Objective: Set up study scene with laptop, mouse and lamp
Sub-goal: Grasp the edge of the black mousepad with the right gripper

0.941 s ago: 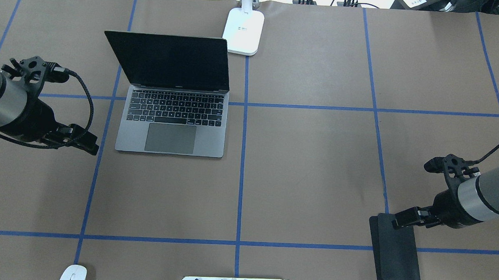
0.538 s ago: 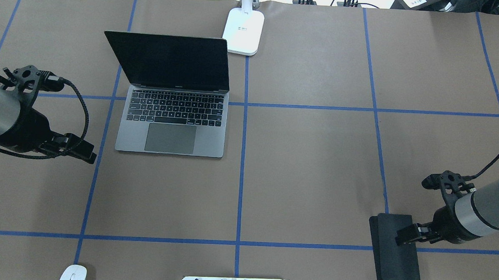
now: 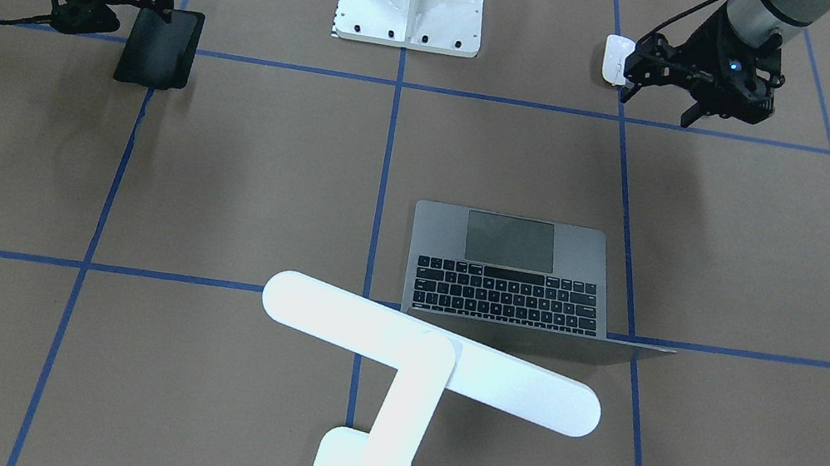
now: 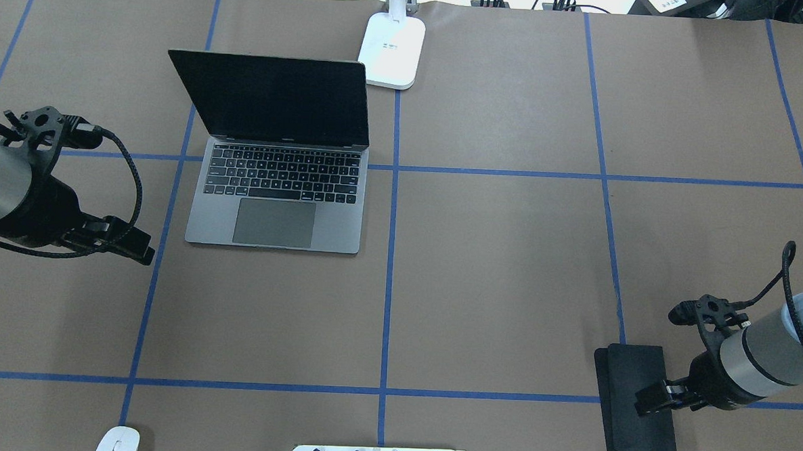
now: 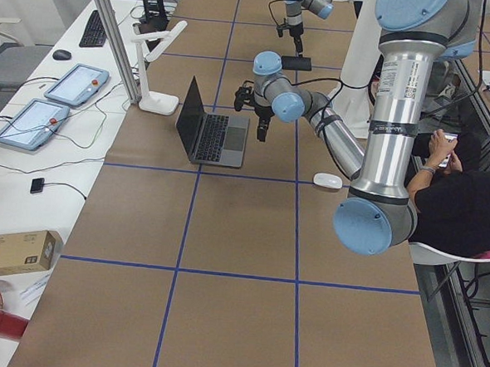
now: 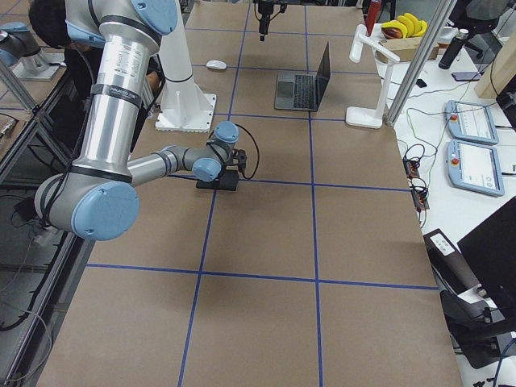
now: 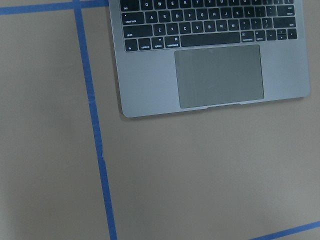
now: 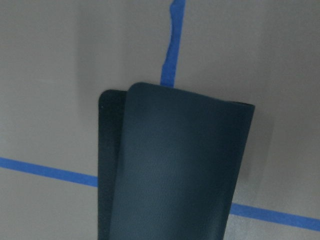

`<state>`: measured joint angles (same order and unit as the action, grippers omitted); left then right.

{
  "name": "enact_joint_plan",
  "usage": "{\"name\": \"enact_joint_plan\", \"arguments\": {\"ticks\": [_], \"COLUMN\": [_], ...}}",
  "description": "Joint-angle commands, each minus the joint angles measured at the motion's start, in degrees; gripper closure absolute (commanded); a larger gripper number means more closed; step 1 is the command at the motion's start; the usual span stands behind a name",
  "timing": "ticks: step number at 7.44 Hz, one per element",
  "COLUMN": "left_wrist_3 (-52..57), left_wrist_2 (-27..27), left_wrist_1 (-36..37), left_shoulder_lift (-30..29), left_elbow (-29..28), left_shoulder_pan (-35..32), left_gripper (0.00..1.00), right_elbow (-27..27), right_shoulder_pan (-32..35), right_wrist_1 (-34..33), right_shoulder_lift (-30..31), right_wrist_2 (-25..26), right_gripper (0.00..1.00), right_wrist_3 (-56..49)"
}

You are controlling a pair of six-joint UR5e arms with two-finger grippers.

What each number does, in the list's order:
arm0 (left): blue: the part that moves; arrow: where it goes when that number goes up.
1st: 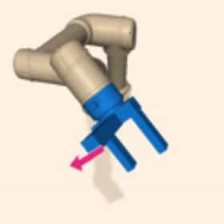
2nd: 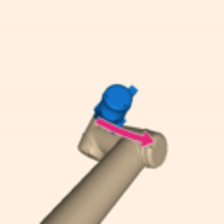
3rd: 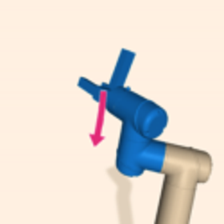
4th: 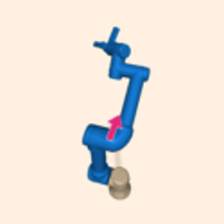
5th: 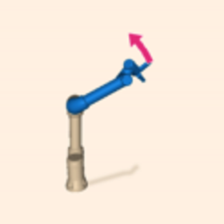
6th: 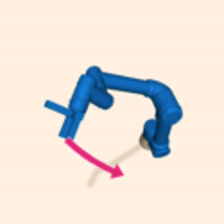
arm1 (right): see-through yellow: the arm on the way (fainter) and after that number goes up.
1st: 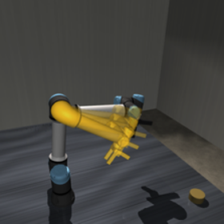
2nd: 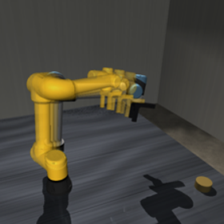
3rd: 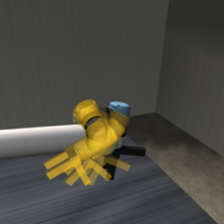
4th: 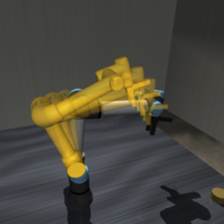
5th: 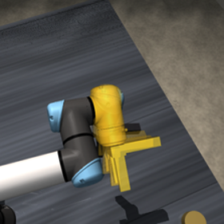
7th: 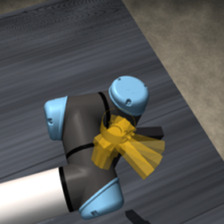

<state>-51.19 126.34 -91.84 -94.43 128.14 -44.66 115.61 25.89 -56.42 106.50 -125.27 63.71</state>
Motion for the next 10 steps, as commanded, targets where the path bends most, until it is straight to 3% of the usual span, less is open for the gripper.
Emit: {"name": "enact_joint_plan", "arguments": {"ticks": [1,2,3,8,9,10], "left_wrist_3": [0.1,0.4,0.4,0.5,0.5,0.5], "left_wrist_2": [0.0,-0.1,-0.1,-0.1,-0.1,-0.1], "left_wrist_1": [0.0,-0.1,-0.2,-0.2,-0.2,-0.2], "left_shoulder_lift": [0.1,1.1,1.1,1.2,1.3,1.3], "left_elbow": [-0.1,0.0,0.0,0.0,0.1,0.1], "left_shoulder_pan": [0.0,0.1,0.1,0.1,0.1,0.1], "left_gripper": [0.00,0.00,0.00,0.00,0.00,0.00], "right_elbow": [-0.8,-1.4,-1.4,-1.9,-1.9,-2.0], "right_shoulder_pan": [-1.5,-2.4,-2.6,-3.5,-3.2,-3.2], "right_wrist_1": [0.0,0.0,0.0,-0.2,-0.3,-0.3], "right_shoulder_lift": [-0.2,-0.4,-0.4,-0.2,-0.2,-0.2], "right_wrist_2": [-0.2,-0.2,-0.2,-1.9,-2.2,-2.4], "right_gripper": [0.04,0.08,0.20,0.20,0.24,0.34], "right_wrist_3": [-0.1,-0.2,-0.2,-0.3,-0.3,-0.3]}}
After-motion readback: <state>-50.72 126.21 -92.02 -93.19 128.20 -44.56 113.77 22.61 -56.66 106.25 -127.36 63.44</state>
